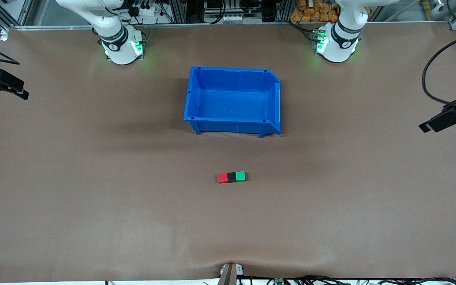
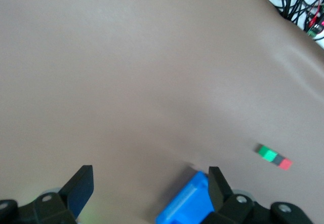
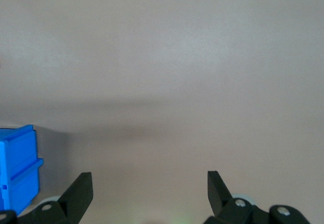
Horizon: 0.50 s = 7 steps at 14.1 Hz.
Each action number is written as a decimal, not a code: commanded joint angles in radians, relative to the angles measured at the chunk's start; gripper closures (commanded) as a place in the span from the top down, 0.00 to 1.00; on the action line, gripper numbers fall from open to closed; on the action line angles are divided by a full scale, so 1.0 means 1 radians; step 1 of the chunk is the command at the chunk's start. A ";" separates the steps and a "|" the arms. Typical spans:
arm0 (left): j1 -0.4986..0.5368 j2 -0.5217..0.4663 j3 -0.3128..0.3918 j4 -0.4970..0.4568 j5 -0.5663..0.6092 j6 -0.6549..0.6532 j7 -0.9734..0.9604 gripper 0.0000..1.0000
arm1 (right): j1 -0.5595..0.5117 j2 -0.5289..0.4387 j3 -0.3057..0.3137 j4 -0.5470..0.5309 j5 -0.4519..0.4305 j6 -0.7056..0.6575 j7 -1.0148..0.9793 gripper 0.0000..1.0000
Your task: Attach green and red cubes to black cube
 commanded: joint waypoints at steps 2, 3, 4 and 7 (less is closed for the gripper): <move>0.000 -0.072 -0.006 -0.074 0.040 -0.012 0.068 1.00 | -0.009 0.009 0.002 0.022 0.016 -0.014 -0.004 1.00; 0.000 -0.093 -0.006 -0.100 0.040 -0.011 0.094 1.00 | -0.007 0.009 0.002 0.022 0.016 -0.014 -0.004 1.00; -0.002 -0.116 -0.006 -0.137 0.040 0.000 0.120 1.00 | -0.007 0.009 0.002 0.022 0.016 -0.014 -0.004 1.00; -0.051 -0.201 0.026 -0.258 0.039 0.040 0.197 1.00 | -0.007 0.009 0.002 0.022 0.016 -0.014 -0.004 1.00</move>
